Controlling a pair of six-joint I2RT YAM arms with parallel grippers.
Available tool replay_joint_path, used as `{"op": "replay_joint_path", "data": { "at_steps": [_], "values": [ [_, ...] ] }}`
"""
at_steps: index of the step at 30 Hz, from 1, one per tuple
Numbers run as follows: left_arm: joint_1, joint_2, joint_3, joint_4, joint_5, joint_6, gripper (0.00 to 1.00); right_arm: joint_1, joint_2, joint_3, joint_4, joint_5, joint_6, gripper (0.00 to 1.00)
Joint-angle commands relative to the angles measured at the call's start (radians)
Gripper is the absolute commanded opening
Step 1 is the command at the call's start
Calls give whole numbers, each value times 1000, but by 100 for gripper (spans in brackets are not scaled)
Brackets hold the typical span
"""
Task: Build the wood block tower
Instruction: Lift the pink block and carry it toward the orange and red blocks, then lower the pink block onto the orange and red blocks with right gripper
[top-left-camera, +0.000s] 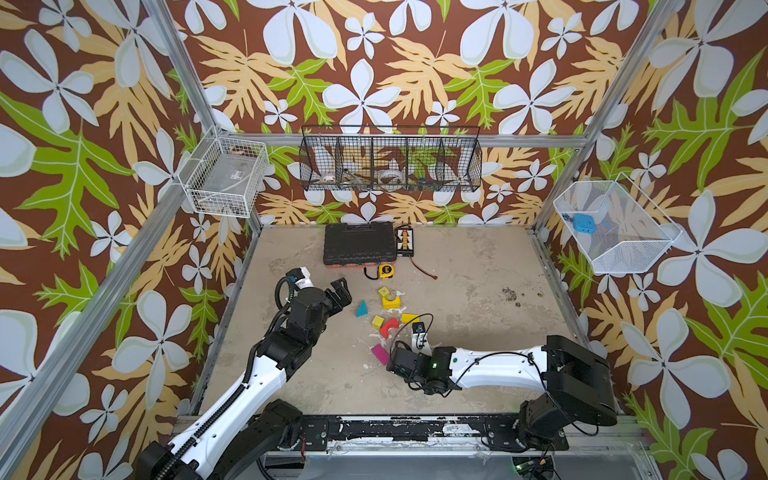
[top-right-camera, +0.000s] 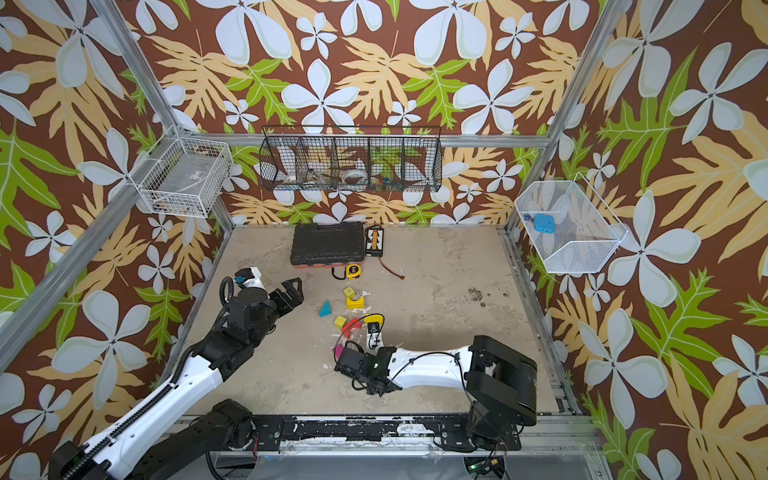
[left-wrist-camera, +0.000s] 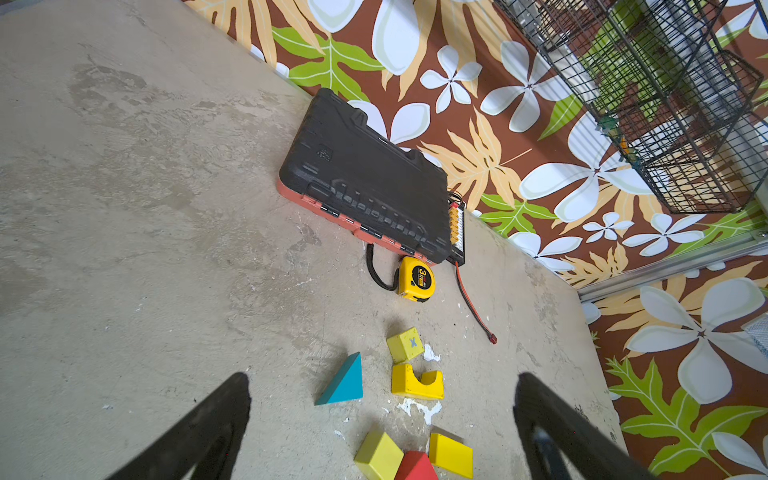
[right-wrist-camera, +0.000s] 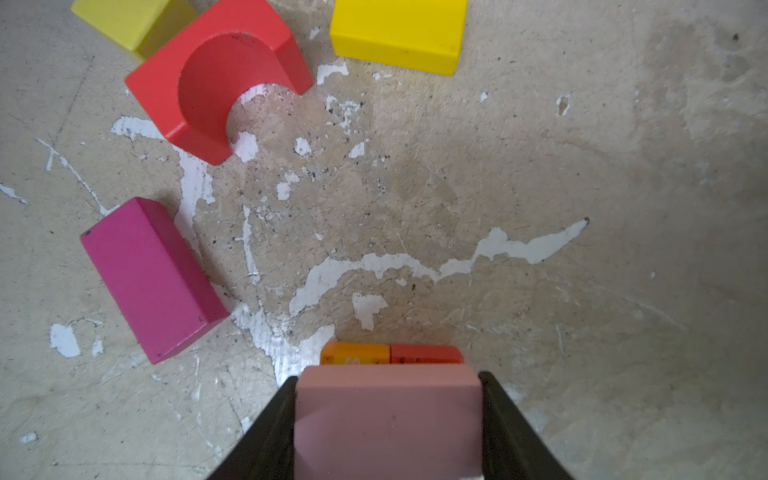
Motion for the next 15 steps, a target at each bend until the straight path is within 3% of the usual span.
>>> {"op": "replay_joint_path", "data": {
  "at_steps": [1,15],
  "values": [
    [2,-1,3,20,-7,-5,100,-6,4,-8,-3,7,-5,35],
    [2,0,4,20,-6,-5,100,-9,43,14,-4,-2,-9,49]
  ]
}}
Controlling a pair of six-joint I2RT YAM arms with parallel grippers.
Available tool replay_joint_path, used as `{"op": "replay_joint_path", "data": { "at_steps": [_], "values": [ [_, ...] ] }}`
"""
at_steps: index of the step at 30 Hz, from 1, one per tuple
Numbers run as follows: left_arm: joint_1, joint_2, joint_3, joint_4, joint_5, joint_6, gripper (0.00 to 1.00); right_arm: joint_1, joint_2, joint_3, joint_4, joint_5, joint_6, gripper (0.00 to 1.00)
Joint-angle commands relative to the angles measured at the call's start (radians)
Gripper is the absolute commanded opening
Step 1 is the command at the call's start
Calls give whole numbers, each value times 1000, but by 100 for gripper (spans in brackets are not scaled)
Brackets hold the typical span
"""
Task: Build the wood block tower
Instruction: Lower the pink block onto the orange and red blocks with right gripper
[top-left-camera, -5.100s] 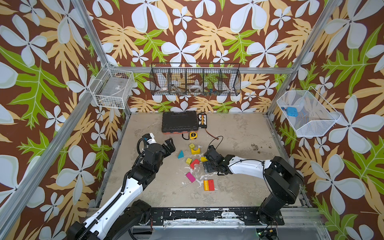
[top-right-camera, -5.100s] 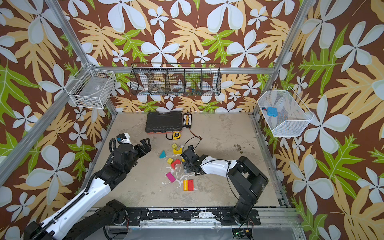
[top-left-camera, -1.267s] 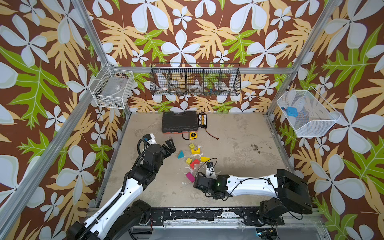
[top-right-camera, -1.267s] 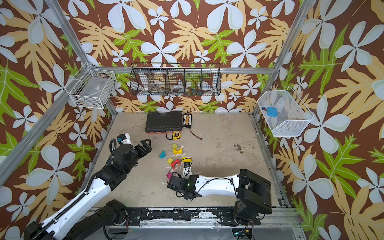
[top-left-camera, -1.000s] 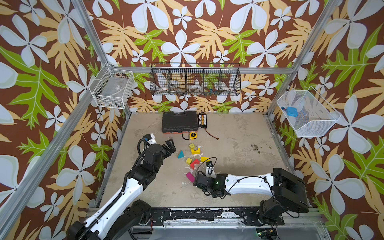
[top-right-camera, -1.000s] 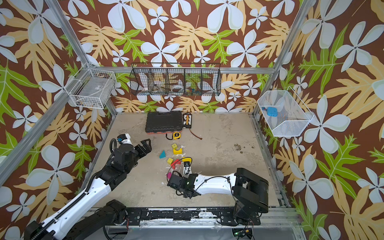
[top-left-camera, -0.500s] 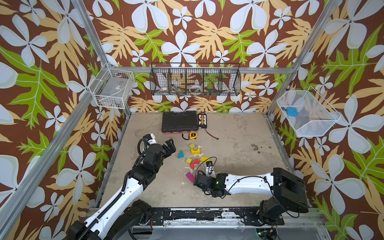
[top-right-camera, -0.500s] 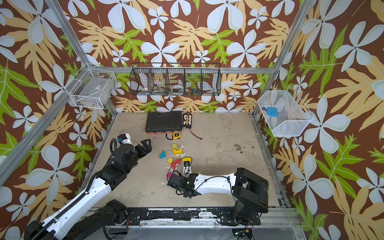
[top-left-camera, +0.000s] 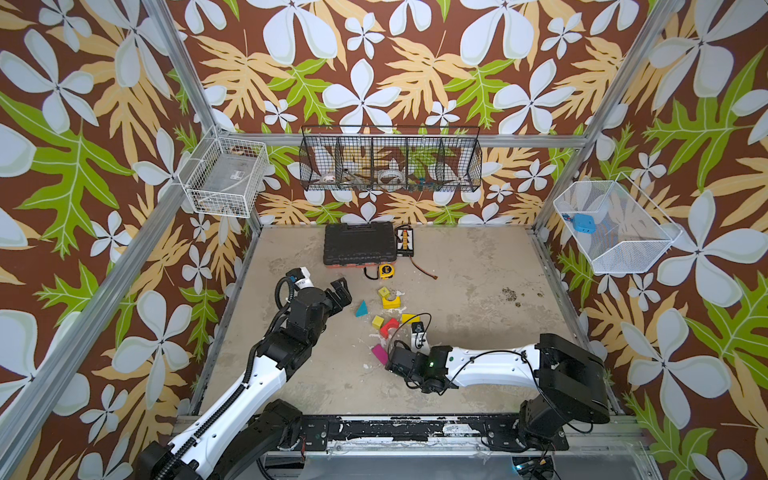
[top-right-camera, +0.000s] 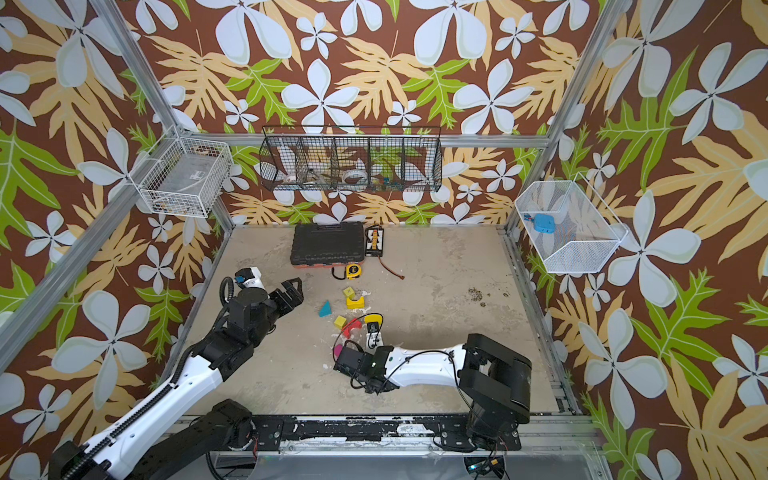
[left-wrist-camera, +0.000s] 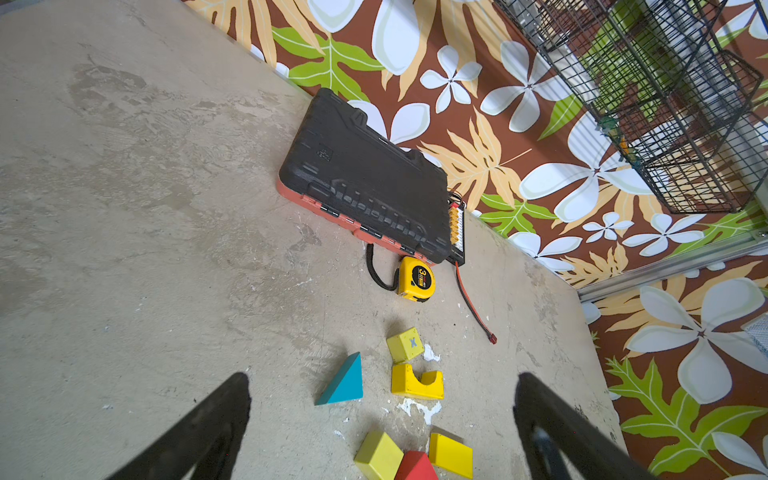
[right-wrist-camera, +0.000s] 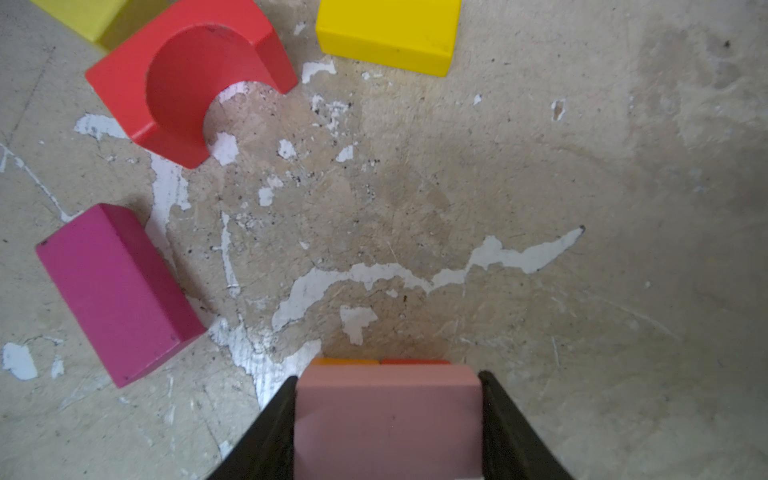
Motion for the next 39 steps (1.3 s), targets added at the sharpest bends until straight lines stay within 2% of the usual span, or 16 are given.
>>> {"op": "replay_joint_path", "data": {
  "at_steps": [1,10,39],
  "values": [
    [2,1,3,20,-6,-5,100,-1,7,4,-6,-12,4,50],
    [2,3,2,21,-5,-5,100,-1,3,-1,-2,-30,6,57],
    [2,6,1,23,-2,-5,100,31,-30,-10,-17,-29,37,58]
  ]
}}
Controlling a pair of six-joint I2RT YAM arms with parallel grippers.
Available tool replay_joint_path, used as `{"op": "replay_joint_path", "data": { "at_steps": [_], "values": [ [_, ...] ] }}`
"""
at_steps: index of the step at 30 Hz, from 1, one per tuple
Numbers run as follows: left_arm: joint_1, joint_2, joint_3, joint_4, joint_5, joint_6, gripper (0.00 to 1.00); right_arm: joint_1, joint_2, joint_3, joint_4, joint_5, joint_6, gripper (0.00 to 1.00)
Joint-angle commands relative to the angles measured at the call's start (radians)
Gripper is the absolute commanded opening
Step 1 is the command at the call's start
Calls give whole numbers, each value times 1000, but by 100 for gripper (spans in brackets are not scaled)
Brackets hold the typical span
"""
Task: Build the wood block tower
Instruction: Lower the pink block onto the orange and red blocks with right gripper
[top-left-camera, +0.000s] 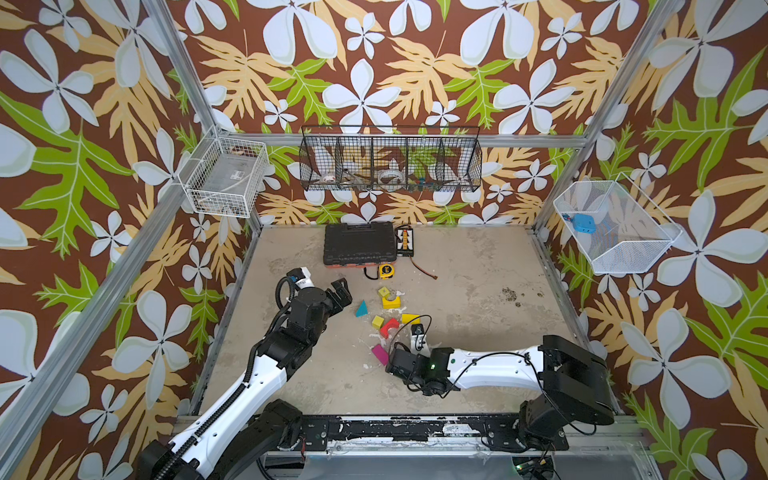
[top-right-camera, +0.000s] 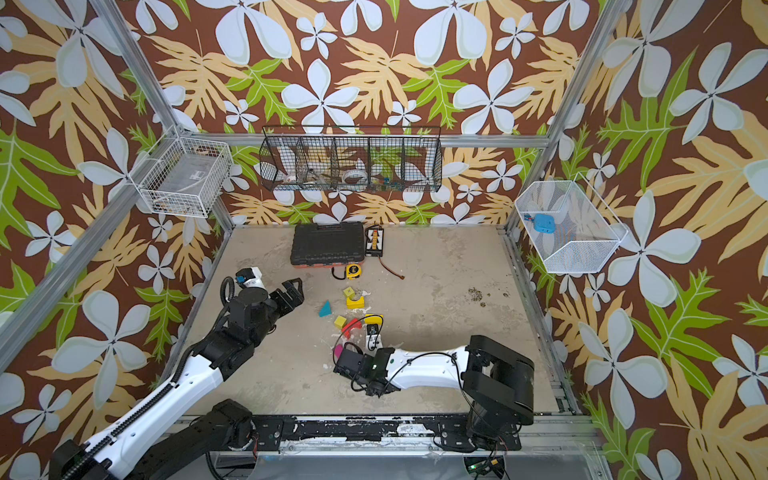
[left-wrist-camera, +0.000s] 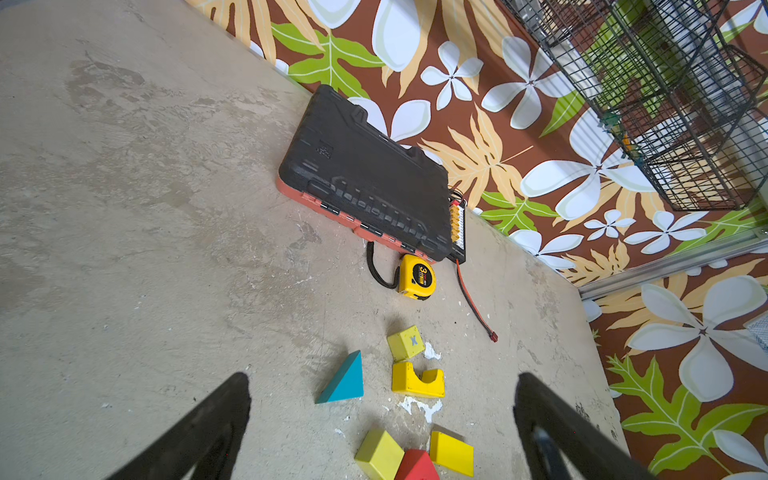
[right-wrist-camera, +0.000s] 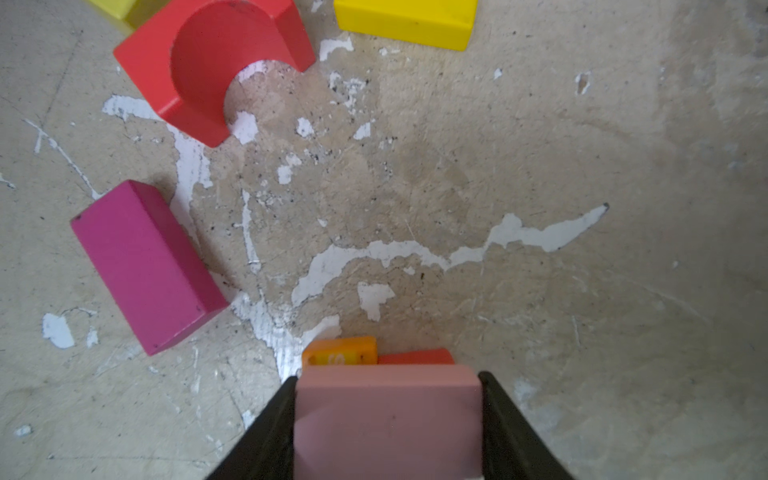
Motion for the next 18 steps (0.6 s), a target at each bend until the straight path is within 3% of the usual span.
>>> {"op": "replay_joint_path", "data": {
  "at_steps": [1,9,18],
  "values": [
    [2,0,1,22,-7,-5,100,10,-7,0,-15,2,10,58],
    [2,3,1,23,-4,-5,100,10,12,12,-32,20,10,69],
    [2,3,1,23,-4,-6,100,10,-58,5,-51,35,-6,74]
  ]
}}
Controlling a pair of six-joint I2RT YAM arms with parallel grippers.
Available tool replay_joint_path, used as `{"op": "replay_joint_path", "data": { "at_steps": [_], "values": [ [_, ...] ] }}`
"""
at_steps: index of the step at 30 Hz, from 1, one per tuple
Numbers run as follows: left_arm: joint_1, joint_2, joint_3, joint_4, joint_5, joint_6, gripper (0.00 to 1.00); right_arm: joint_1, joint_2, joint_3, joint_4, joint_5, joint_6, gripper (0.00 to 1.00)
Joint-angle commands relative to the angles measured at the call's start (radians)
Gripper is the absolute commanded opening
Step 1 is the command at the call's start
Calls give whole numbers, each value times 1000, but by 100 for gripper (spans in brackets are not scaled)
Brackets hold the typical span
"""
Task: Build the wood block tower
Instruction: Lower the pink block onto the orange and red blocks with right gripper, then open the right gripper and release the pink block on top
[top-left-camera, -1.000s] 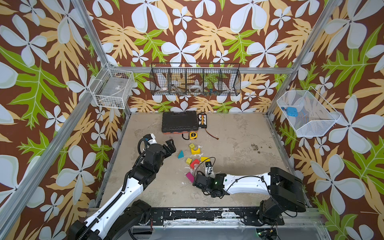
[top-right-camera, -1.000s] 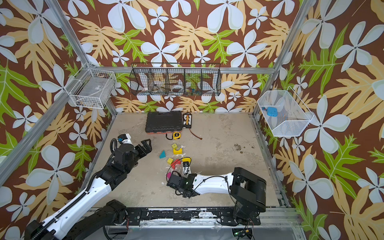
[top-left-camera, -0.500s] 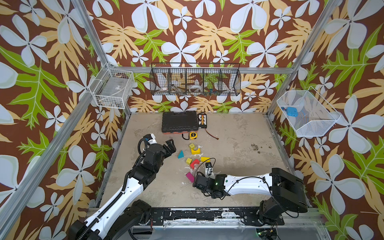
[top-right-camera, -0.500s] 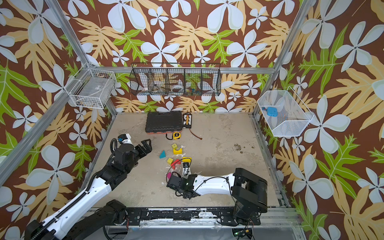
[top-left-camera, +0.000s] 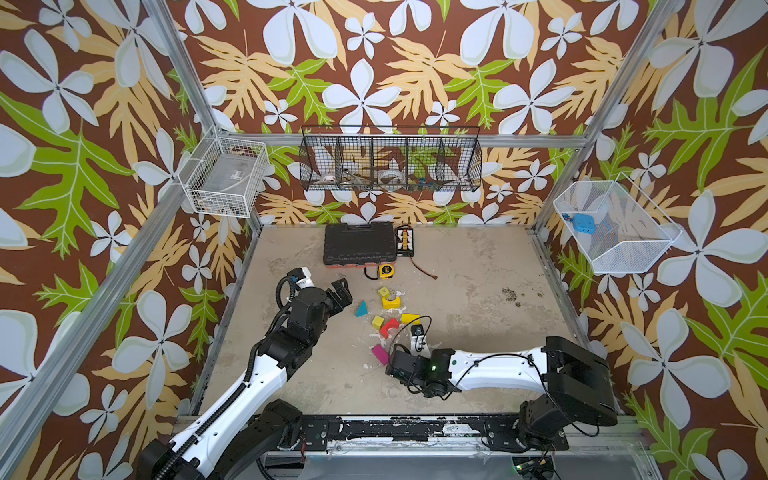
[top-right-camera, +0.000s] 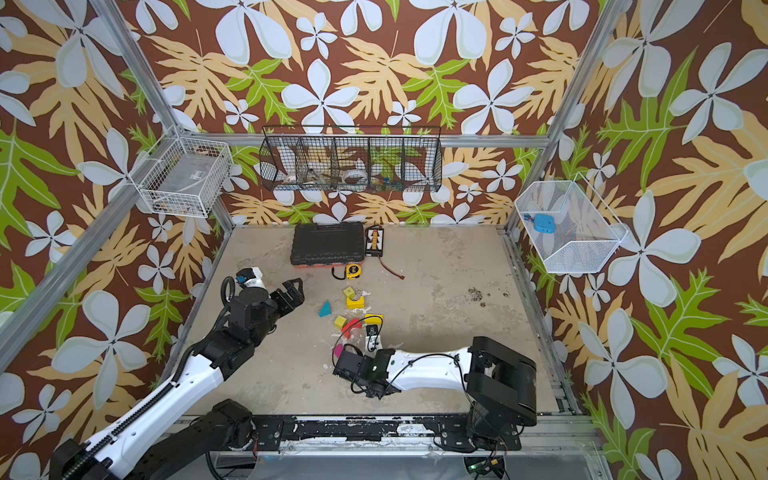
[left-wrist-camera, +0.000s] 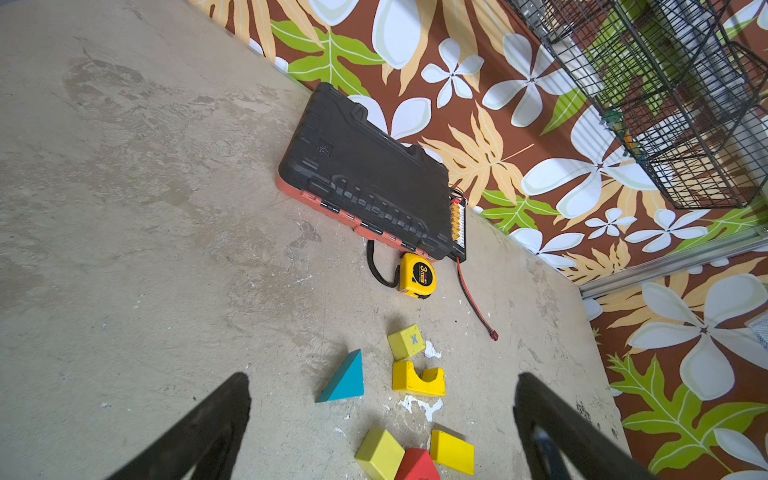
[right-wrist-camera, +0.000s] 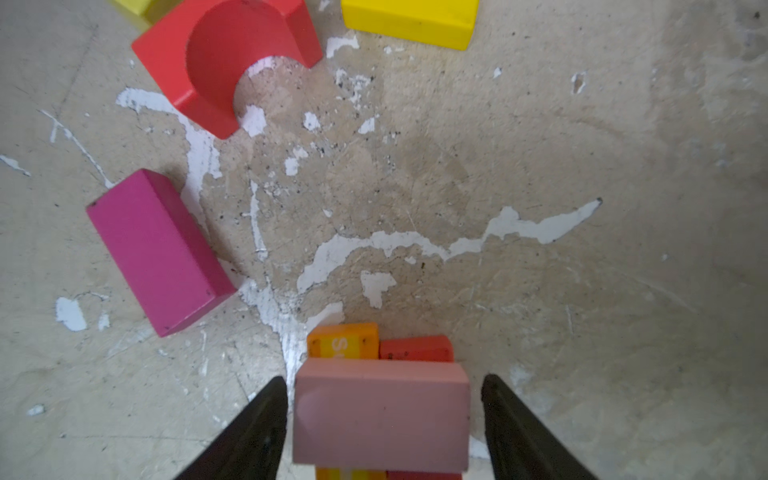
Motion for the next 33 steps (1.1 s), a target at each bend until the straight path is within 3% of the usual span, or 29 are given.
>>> {"op": "replay_joint_path", "data": {
  "at_steps": [1,8,17,24,28,33],
  "values": [
    [2,-1,0,22,-6,-6,100,2,-48,-11,-25,28,-9,75],
    [2,-1,0,22,15,-10,100,24,-296,-199,34,19,-36,77],
    [2,1,-2,25,20,-10,100,32,-606,-490,207,-97,-129,55],
    [2,5,-2,25,14,-9,100,32,-503,-481,285,-175,-200,46],
    [2,13,-1,27,15,-8,100,33,-402,-446,286,-168,-200,42],
    [2,15,0,27,15,-8,100,32,-418,-448,268,-136,-188,42]
  ]
}}
